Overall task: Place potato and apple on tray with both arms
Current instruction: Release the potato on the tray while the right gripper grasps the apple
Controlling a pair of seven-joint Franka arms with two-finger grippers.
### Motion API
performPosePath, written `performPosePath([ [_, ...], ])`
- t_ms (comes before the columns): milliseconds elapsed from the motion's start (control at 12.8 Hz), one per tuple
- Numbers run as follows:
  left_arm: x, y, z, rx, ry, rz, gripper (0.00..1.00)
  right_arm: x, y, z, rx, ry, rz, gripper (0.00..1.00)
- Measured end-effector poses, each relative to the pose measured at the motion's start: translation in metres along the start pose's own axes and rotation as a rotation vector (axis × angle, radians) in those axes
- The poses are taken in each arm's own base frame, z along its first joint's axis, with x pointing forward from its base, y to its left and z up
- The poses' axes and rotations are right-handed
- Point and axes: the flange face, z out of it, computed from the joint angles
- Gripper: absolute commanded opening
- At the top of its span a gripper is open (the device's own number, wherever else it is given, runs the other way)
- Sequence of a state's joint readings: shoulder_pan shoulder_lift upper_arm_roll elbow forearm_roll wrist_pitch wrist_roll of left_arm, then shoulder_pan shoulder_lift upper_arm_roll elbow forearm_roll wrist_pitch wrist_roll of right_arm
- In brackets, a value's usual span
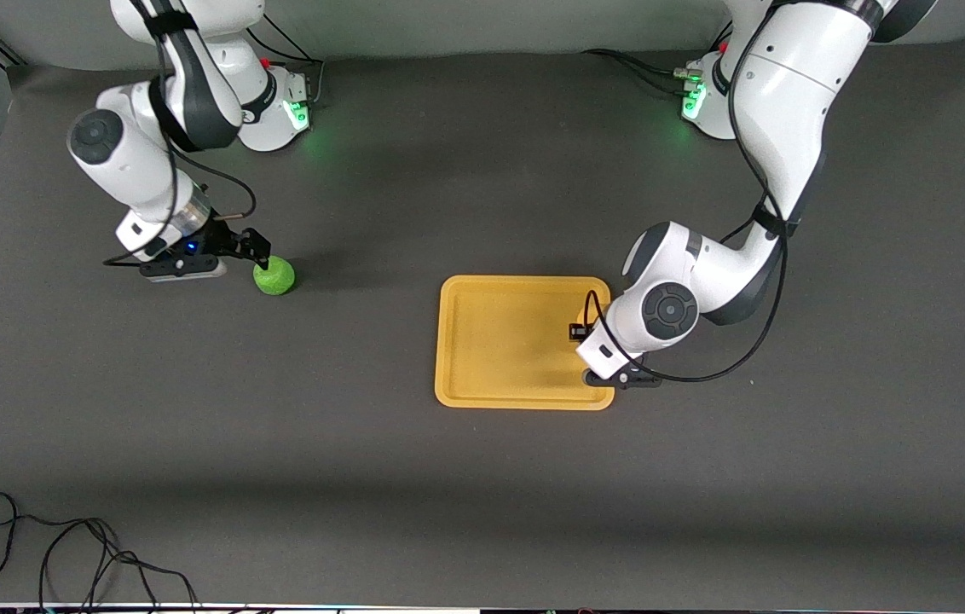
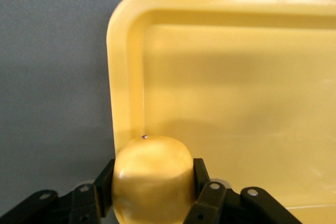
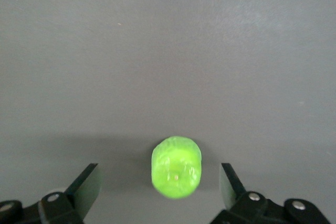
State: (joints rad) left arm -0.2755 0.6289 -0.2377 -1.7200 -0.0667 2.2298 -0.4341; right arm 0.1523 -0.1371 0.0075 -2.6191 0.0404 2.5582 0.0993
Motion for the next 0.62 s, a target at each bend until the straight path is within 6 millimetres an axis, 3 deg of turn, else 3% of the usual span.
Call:
performPosePath([
  [78, 0.002, 0.001, 0.003, -0.007, 0.012, -0.004, 0.66, -0.006, 0.002, 0.022, -0.002, 0.007, 0.002, 1.00],
  [312, 0.001, 0.006, 0.008, -0.013, 0.019, -0.007, 0.75, -0.022, 0.006, 0.080, -0.008, -0.002, 0.005, 1.00],
  [547, 0.000, 0.009, 0.008, -0.013, 0.019, -0.010, 0.84, -0.031, 0.008, 0.107, -0.014, -0.041, 0.006, 0.98],
  [625, 0.000, 0.009, 0.008, -0.013, 0.020, -0.011, 0.84, -0.031, 0.008, 0.109, -0.015, -0.046, 0.006, 0.83],
])
